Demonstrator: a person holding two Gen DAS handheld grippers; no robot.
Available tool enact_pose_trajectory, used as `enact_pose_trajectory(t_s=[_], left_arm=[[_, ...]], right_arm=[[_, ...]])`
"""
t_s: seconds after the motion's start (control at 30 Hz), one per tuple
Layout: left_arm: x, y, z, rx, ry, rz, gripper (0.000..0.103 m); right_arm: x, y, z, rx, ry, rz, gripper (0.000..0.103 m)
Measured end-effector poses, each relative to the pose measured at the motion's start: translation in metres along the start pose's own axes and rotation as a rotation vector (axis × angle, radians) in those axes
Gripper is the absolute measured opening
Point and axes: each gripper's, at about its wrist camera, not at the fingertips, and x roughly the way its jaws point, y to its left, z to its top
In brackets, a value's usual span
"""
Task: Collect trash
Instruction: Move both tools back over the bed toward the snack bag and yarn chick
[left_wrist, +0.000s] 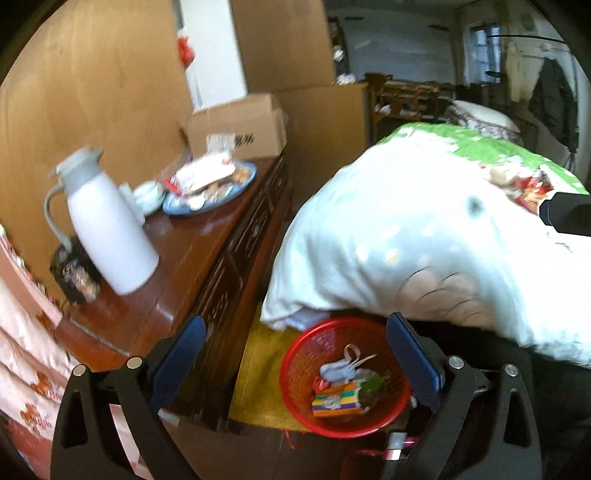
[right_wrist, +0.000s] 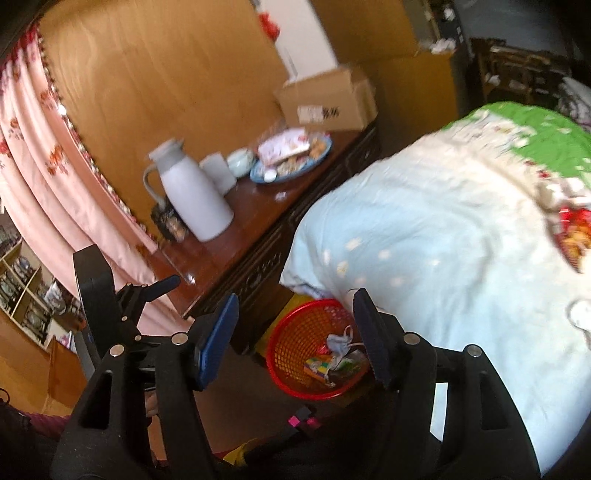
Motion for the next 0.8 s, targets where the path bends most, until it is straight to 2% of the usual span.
enact_pose_trajectory(t_s=[0.33,0.43,0.63,0.8], left_arm=[[-0.067,-0.093,0.035,0.167,-0.157,-0.07,0.097],[-0.076,-0.127,0.046,0.222,-0.197,-0.102,0.097],[-0.075,-0.197,0.071,0.315,-0.249,-0.188,0.097],[-0.054,-0.245,0.091,0.345,-0.248,-0.255,0.097]], right_arm=[[-0.12,-0.039,-0.02,0.048,-0.234,-0.083,0.07],[-0.151,-0.059,-0.024,0.076,-0.303,-0.138,0.071],[-0.187,-0.102,-0.032,0.147,-0.391,-0.262,0.072],[-0.2,-0.146,-0.036,0.221,-0.442,-0.397,0.074]])
